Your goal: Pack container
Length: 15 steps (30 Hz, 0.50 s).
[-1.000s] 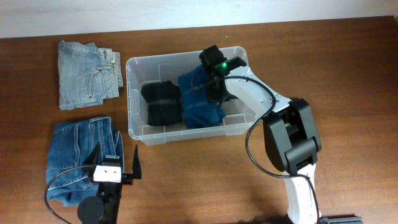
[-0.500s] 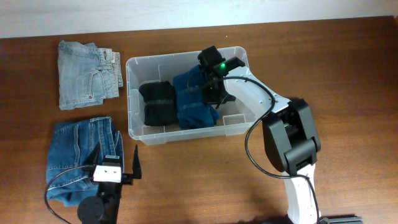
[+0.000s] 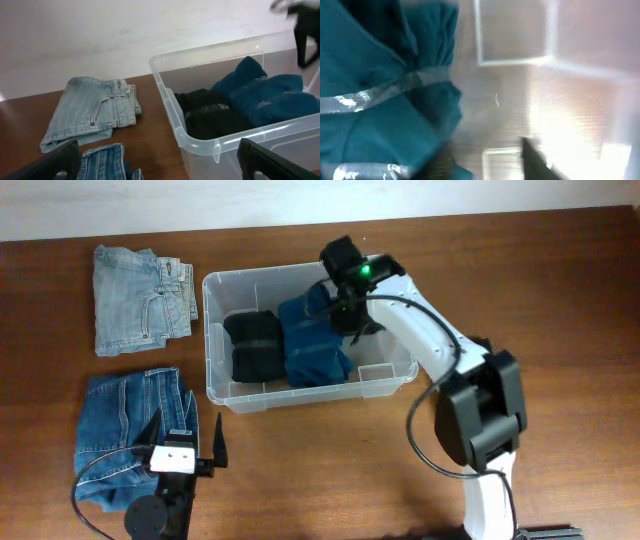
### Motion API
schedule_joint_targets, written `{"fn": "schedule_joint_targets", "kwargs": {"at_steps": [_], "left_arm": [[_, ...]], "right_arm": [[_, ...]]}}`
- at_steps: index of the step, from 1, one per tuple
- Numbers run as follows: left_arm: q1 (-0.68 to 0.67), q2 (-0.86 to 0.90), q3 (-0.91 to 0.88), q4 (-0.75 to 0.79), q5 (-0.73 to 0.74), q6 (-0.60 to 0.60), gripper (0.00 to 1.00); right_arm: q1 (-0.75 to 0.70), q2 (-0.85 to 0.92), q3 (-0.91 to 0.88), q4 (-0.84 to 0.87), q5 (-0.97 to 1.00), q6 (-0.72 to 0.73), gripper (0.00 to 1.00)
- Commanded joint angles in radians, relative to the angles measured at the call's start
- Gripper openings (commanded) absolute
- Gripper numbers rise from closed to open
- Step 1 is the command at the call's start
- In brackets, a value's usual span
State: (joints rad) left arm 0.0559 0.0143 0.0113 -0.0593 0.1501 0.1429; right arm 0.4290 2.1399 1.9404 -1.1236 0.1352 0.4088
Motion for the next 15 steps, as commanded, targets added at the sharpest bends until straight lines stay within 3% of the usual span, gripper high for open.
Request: {"fn": "schedule_joint_targets", "kwargs": {"at_steps": [1,7,15], "left_arm": [[0.006,-0.008,-0.002,-0.005,0.000,0.020,0.99],[0.006,-0.008,-0.002,-0.005,0.000,0.020,0.99],[0.006,-0.008,-0.002,-0.005,0.000,0.020,0.99]], "right_arm": [[-0.026,-0.111,0.137,-0.047,0.154,-0.125,0.86],[-0.115,-0.121,0.219,-0.130,0.093,-0.329,0.88],[-0.204,-0.076,0.116,-0.135,-0.057,-0.354,0.76]]}}
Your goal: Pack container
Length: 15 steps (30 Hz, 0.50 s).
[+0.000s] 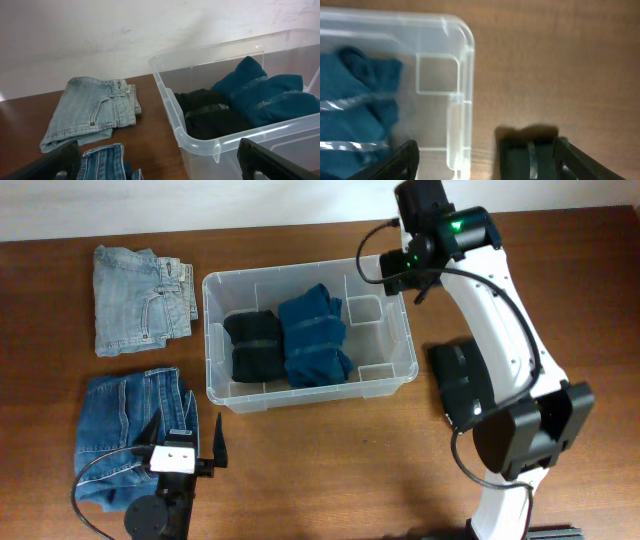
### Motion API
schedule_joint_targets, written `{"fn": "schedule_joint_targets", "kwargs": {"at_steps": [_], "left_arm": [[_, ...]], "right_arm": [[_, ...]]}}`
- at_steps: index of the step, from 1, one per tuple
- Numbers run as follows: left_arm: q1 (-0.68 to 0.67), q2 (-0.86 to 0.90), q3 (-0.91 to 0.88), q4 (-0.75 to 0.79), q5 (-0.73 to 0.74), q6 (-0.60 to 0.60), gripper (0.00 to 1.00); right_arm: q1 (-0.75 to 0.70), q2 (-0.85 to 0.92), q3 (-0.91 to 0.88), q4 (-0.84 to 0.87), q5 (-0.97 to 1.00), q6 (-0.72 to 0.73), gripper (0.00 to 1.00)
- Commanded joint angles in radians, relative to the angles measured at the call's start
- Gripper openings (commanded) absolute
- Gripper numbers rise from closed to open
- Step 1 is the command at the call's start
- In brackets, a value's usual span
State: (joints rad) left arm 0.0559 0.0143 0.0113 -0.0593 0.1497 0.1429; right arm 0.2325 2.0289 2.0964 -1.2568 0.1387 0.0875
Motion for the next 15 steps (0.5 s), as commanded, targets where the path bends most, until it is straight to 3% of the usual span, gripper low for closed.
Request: {"fn": "schedule_joint_targets", "kwargs": {"at_steps": [1,4,10,15], "left_arm": [[0.006,-0.008,-0.002,-0.005,0.000,0.020,0.99],[0.006,-0.008,-0.002,-0.005,0.000,0.020,0.99],[0.006,-0.008,-0.002,-0.005,0.000,0.020,0.99],[0.006,-0.008,-0.002,-0.005,0.000,0.020,0.99]], "right_arm": [[-0.012,0.040,-0.055,-0.003,-0.063,-0.037,0.74],[-0.016,0.047,-0.101,0.011,-0.101,-0.062,0.67],[-0.015,0.055,-0.112,0.015,-0.135,-0.062,0.64],[-0.015,0.063,-0.113,0.018,-0.136,-0.062,0.41]]}}
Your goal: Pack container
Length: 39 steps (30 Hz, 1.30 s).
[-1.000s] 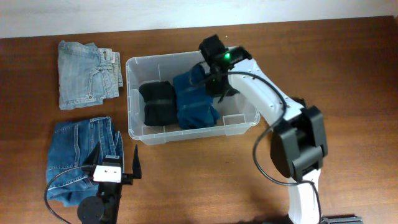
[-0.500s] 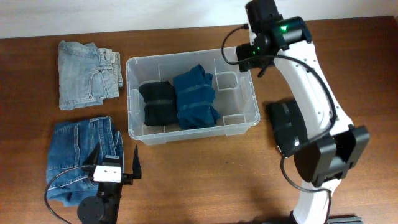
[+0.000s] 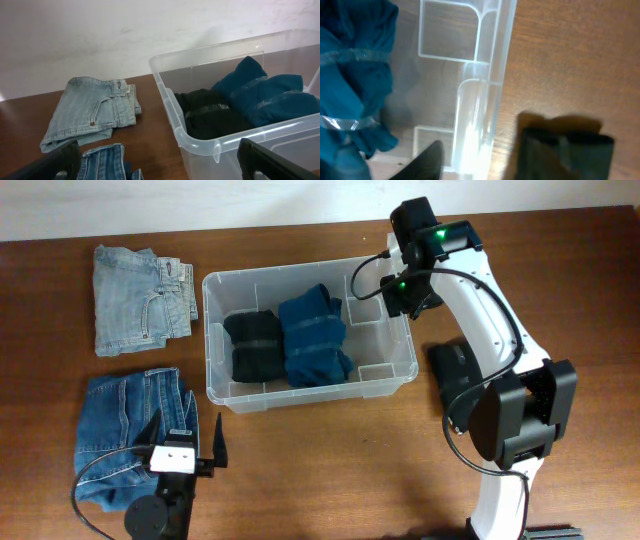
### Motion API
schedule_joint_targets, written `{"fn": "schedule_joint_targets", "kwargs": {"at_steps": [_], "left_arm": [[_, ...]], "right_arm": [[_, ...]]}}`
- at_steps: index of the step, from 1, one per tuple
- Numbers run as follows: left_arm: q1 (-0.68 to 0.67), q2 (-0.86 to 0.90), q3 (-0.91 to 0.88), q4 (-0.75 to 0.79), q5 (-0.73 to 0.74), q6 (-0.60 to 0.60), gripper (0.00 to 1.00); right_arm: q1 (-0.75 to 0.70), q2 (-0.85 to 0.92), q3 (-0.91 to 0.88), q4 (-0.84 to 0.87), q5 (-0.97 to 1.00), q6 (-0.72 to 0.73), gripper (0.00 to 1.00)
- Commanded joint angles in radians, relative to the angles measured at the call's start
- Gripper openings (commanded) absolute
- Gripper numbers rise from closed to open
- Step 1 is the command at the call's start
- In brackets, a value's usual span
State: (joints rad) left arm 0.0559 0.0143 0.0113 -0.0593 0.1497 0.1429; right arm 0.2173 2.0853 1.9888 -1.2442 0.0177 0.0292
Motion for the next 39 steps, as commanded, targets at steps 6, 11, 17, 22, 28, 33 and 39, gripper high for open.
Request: {"fn": "schedule_joint_targets", "kwargs": {"at_steps": [6,11,17,22,28,33,39], "left_arm": [[0.006,-0.008,-0.002,-0.005,0.000,0.020,0.99],[0.006,-0.008,-0.002,-0.005,0.000,0.020,0.99],[0.006,-0.008,-0.002,-0.005,0.000,0.020,0.99],[0.006,-0.008,-0.002,-0.005,0.000,0.020,0.99],[0.006,-0.008,-0.002,-0.005,0.000,0.020,0.99],[0.006,-0.008,-0.002,-0.005,0.000,0.020,0.99],[0.006,-0.008,-0.002,-0.005,0.000,0.020,0.99]], "right_arm": [[-0.001,0.048,-0.008,0.002,-0.052,-0.003,0.38],[-0.001,0.066,-0.016,0.005,-0.055,-0.004,0.38],[-0.004,0.067,-0.017,0.006,-0.054,-0.004,0.32],[-0.011,0.067,-0.035,0.013,-0.051,-0.007,0.25],[-0.017,0.067,-0.048,0.011,-0.051,0.032,0.13],[-0.017,0.067,-0.048,0.011,-0.051,0.081,0.04],[-0.017,0.067,-0.048,0.010,-0.051,0.154,0.04]]}}
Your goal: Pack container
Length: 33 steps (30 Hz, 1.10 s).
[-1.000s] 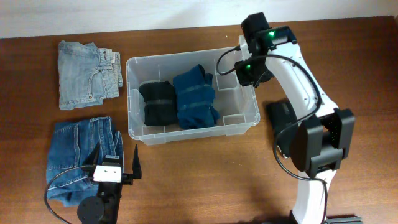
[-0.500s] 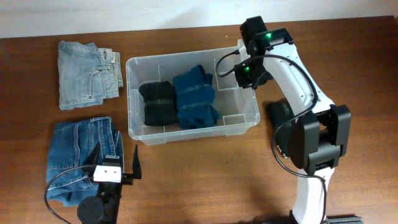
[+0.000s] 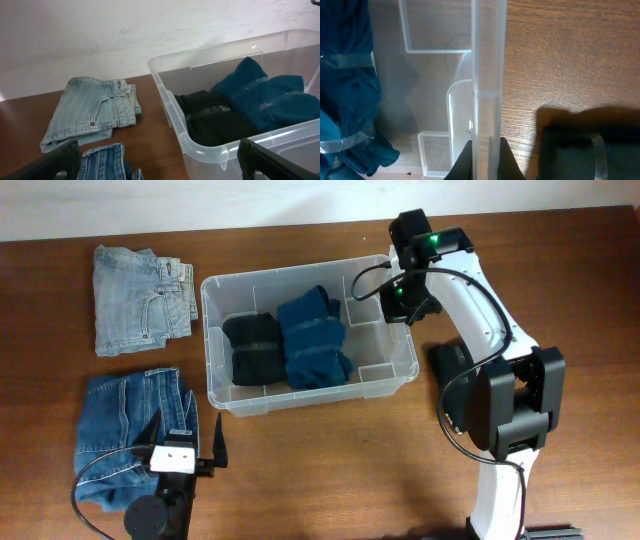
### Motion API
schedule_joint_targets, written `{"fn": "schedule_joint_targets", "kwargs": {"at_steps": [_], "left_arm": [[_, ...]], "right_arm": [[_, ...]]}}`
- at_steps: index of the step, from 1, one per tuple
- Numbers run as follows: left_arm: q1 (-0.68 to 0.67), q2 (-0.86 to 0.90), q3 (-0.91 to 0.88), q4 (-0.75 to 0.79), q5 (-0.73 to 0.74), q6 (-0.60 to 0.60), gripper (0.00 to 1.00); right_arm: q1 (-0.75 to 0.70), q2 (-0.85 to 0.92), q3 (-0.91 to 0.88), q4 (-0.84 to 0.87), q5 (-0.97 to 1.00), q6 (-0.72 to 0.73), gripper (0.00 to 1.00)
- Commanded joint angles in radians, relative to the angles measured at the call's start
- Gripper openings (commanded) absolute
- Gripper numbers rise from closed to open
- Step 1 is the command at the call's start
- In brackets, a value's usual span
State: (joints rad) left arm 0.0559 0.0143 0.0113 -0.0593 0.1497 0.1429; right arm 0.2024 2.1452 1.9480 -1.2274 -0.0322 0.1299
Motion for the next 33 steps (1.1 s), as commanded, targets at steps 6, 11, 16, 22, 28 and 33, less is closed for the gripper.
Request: {"fn": "schedule_joint_targets", "kwargs": {"at_steps": [6,11,16,22,28,33], "left_arm": [[0.006,-0.008,-0.002,-0.005,0.000,0.020,0.99],[0.006,-0.008,-0.002,-0.005,0.000,0.020,0.99],[0.006,-0.008,-0.002,-0.005,0.000,0.020,0.99],[0.006,-0.008,-0.002,-0.005,0.000,0.020,0.99],[0.006,-0.008,-0.002,-0.005,0.000,0.020,0.99],[0.006,-0.008,-0.002,-0.005,0.000,0.020,0.99]], "right_arm": [[-0.002,0.007,-0.007,-0.007,0.002,0.122,0.04],[-0.002,0.007,-0.007,-0.007,0.006,0.164,0.04],[-0.002,0.006,-0.007,-0.007,0.010,0.164,0.04],[-0.002,0.000,0.002,-0.012,0.025,0.163,0.06],[-0.002,-0.046,0.079,-0.093,0.056,0.136,0.26],[-0.002,-0.111,0.195,-0.241,0.153,0.137,0.57]]}}
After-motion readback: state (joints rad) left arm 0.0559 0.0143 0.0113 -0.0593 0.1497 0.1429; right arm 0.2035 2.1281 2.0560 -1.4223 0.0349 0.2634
